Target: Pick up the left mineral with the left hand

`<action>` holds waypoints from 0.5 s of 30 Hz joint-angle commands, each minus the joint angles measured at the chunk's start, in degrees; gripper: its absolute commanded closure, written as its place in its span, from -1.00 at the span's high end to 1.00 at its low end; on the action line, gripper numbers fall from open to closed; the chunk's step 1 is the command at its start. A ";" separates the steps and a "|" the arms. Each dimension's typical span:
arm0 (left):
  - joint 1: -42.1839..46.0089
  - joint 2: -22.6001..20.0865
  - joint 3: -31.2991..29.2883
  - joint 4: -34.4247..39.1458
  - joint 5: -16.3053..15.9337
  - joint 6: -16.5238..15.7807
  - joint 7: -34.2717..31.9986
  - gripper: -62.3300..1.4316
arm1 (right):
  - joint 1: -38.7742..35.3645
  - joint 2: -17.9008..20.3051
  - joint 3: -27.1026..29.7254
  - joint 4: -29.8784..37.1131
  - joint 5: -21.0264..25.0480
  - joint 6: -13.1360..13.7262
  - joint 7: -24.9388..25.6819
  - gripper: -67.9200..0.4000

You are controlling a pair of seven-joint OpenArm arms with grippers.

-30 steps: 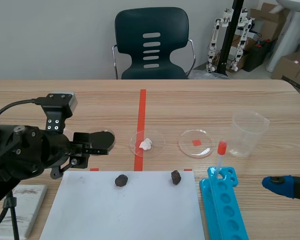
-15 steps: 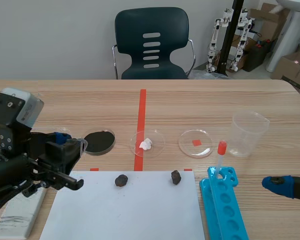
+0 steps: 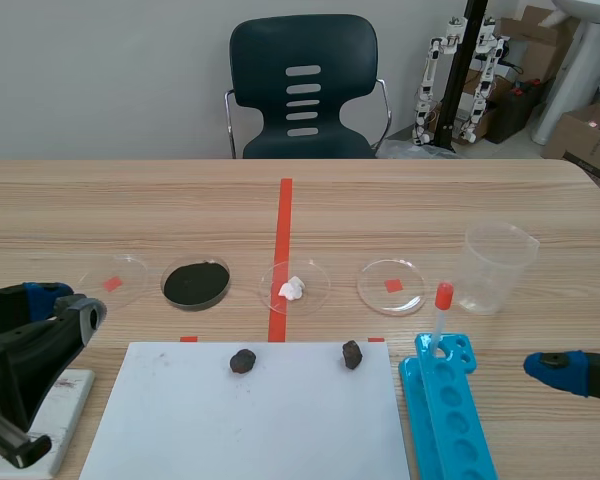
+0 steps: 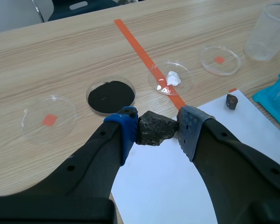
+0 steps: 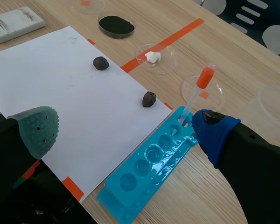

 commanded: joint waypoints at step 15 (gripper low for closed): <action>7.32 -0.02 -2.82 5.18 5.49 -1.16 -3.65 -0.65 | 0.35 0.15 0.52 0.50 0.46 -0.17 0.81 0.74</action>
